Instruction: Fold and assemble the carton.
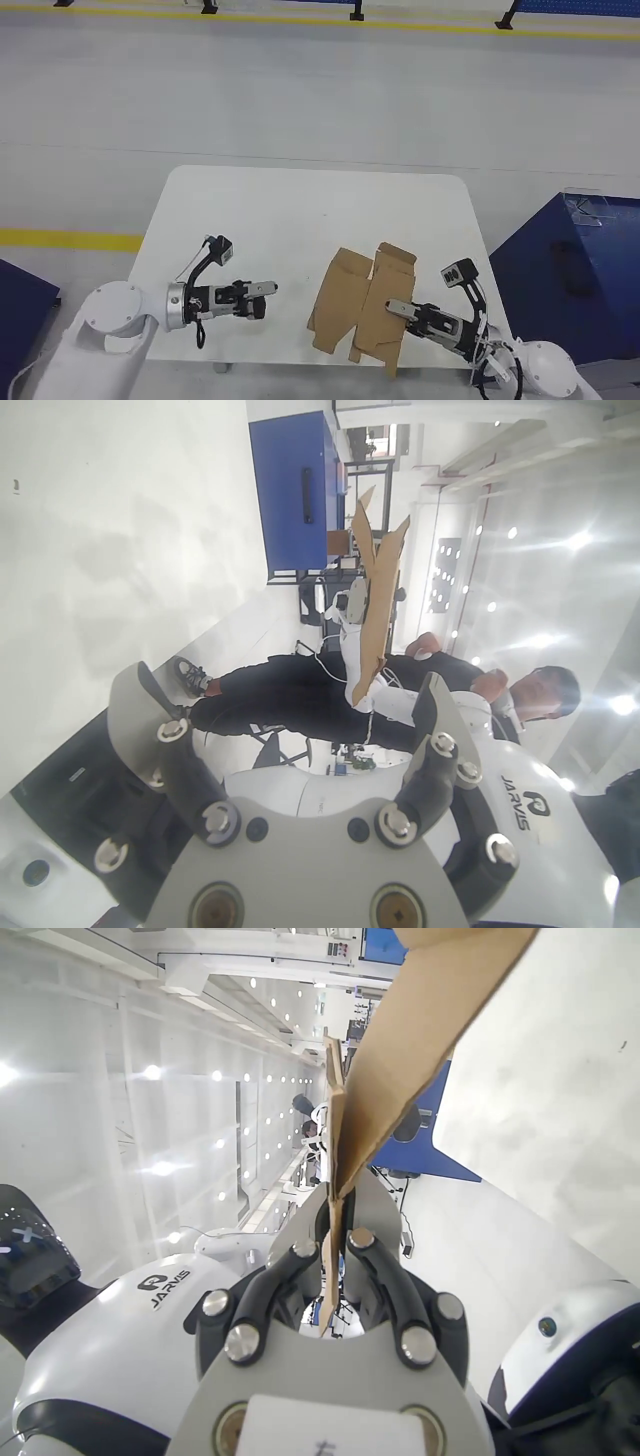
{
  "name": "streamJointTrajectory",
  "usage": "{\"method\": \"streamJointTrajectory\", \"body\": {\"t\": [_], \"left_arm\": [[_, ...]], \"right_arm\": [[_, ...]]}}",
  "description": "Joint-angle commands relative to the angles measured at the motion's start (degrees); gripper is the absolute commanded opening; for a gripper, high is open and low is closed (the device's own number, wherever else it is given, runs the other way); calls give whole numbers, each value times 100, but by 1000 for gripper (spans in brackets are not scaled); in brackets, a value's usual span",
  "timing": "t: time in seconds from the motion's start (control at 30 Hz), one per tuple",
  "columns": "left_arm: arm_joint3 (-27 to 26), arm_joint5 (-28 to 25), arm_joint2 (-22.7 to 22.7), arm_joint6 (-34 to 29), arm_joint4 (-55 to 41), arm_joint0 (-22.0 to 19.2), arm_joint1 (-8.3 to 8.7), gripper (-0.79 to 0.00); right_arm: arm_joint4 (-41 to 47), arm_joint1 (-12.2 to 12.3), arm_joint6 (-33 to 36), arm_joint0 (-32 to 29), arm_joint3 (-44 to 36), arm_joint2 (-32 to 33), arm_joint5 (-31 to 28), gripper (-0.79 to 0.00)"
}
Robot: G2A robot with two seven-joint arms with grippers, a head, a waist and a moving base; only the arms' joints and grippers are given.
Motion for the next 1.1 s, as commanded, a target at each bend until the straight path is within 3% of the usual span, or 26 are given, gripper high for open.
{"method": "streamJointTrajectory", "body": {"t": [0.0, 0.13, 0.27, 0.3, 0.33, 0.43, 0.47, 0.53, 0.63, 0.7, 0.73, 0.77, 0.8, 0.9, 1.07], "left_arm": [[-242, 53, 96, 74, 14, 53, 0, 0], [-595, -43, 326, 445, 268, 107, -11, -80], [-859, -75, 449, 593, 259, 160, -12, -80], [-901, -38, 463, 614, 250, 160, -9, -111], [-944, -10, 480, 637, 252, 157, -7, -182], [-1029, 37, 547, 768, 259, 153, -7, -268], [-1046, 62, 573, 820, 214, 155, -11, -406], [-1052, 113, 603, 943, 171, 150, -14, -514], [-989, 221, 658, 1100, 142, 112, -19, -616], [-941, 254, 687, 1146, 118, 80, -20, -785], [-920, 249, 692, 1157, 103, 70, -19, -785], [-902, 236, 692, 1160, 92, 65, -17, -785], [-890, 220, 686, 1161, 78, 66, -13, -785], [-896, 158, 626, 1132, 13, 96, 3, -785], [-966, -31, 377, 1094, -257, 224, 40, -785]], "right_arm": [[-157, -18, -23, 94, 21, -188, 7, -785], [-510, -61, -204, 261, 67, -489, -101, -785], [-709, -89, -308, 344, 23, -656, -126, -785], [-757, -93, -318, 353, -1, -684, -115, -785], [-810, -96, -321, 361, -29, -703, -121, -785], [-885, -105, -372, 340, -106, -738, -122, -785], [-902, -107, -390, 320, -162, -743, -115, -785], [-932, -109, -430, 261, -265, -737, -85, -785], [-970, -110, -478, 183, -368, -708, -75, -785], [-983, -116, -551, 129, -437, -693, -122, -785], [-1012, -119, -598, 99, -467, -685, -161, -785], [-1039, -123, -651, 74, -497, -677, -219, -563], [-1073, -127, -708, 51, -534, -671, -301, 0], [-1113, -156, -1057, 61, -584, -633, -664, 0], [-1113, -156, -1057, 61, -584, -633, -664, 0]]}}
